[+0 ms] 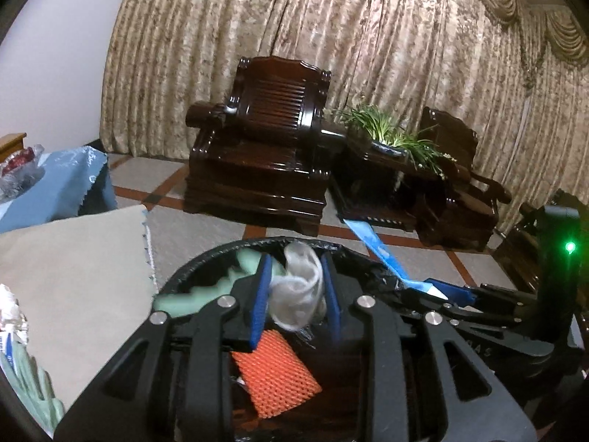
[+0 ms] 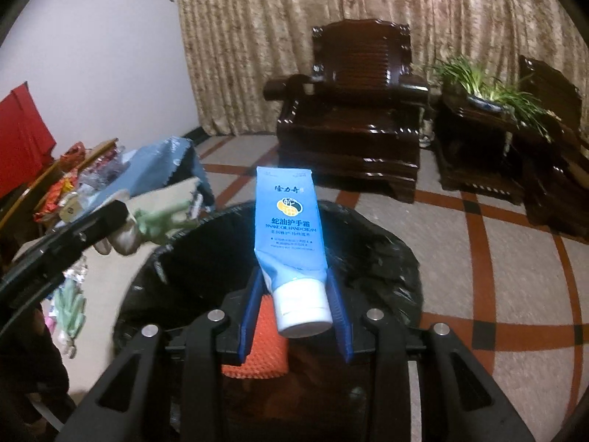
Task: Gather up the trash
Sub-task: 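Carry the tube and glove over the bin and release both, then move both grippers back over the remaining trash on the table, then grasp the green glove with the right gripper while the left gripper grasps the pink soap, then carry the glove and pink soap over the bin and open both grippers, then move both grippers back over the trash on the table, then grasp the red plastic bag with the left gripper while the right gripper grasps the alcohol pads box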
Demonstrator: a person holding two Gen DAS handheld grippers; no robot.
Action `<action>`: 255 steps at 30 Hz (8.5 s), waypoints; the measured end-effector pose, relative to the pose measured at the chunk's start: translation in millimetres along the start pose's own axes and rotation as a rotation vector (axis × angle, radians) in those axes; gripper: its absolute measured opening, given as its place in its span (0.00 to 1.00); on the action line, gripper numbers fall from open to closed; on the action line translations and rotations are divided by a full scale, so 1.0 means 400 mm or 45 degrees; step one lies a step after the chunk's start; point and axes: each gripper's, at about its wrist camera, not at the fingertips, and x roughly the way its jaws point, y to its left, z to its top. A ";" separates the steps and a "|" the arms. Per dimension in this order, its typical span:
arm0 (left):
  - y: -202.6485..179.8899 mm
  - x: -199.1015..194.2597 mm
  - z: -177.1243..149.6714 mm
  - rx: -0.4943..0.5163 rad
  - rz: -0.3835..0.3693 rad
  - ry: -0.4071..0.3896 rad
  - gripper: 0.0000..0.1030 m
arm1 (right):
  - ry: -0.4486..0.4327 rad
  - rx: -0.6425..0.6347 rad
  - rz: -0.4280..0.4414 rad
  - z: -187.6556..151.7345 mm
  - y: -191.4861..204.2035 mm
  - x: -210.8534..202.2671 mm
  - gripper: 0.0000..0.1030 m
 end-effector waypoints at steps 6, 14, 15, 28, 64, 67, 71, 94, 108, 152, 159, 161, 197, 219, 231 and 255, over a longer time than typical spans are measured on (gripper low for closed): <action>0.037 -0.018 -0.012 -0.016 0.033 0.004 0.68 | -0.020 0.009 -0.048 -0.006 -0.002 -0.006 0.78; 0.149 -0.140 -0.029 -0.072 0.248 -0.017 0.88 | -0.078 -0.020 0.018 0.012 0.075 -0.029 0.94; 0.161 -0.159 -0.032 -0.081 0.275 -0.019 0.88 | -0.080 -0.027 0.033 0.012 0.089 -0.030 0.94; 0.377 -0.438 -0.093 -0.170 0.649 -0.059 0.88 | -0.090 -0.178 0.282 -0.020 0.381 -0.026 0.94; 0.683 -0.660 -0.329 -0.384 0.974 0.076 0.88 | 0.183 -0.479 0.506 -0.283 0.887 0.152 0.79; 0.688 -0.665 -0.331 -0.388 0.980 0.077 0.88 | 0.222 -0.498 0.517 -0.295 0.902 0.168 0.73; 0.691 -0.664 -0.333 -0.386 0.974 0.077 0.86 | 0.294 -0.511 0.543 -0.314 0.912 0.193 0.59; 0.665 -0.514 -0.338 -0.366 0.853 0.174 0.69 | 0.217 -0.361 0.511 -0.206 0.784 0.198 0.19; 0.695 -0.466 -0.379 -0.414 0.789 0.266 0.19 | 0.240 -0.354 0.497 -0.207 0.769 0.226 0.19; 0.216 -0.243 -0.015 -0.073 0.357 0.005 0.16 | -0.134 -0.095 0.193 0.034 0.285 -0.041 0.19; 0.119 -0.133 -0.002 -0.031 0.246 0.036 0.16 | -0.138 -0.031 0.093 0.041 0.175 -0.037 0.19; 0.096 -0.104 -0.004 -0.021 0.225 0.050 0.16 | -0.136 -0.017 0.073 0.036 0.151 -0.033 0.19; 0.324 -0.304 -0.057 -0.172 0.536 0.022 0.87 | -0.146 -0.104 0.158 0.017 0.291 -0.023 0.94; 0.664 -0.636 -0.234 -0.403 0.986 0.036 0.87 | -0.095 -0.401 0.440 -0.084 0.756 0.026 0.94; 0.809 -0.656 -0.348 -0.508 1.056 0.150 0.82 | -0.020 -0.462 0.431 -0.146 0.860 0.100 0.94; 0.868 -0.600 -0.389 -0.546 0.925 0.210 0.43 | 0.067 -0.536 0.446 -0.211 0.955 0.161 0.94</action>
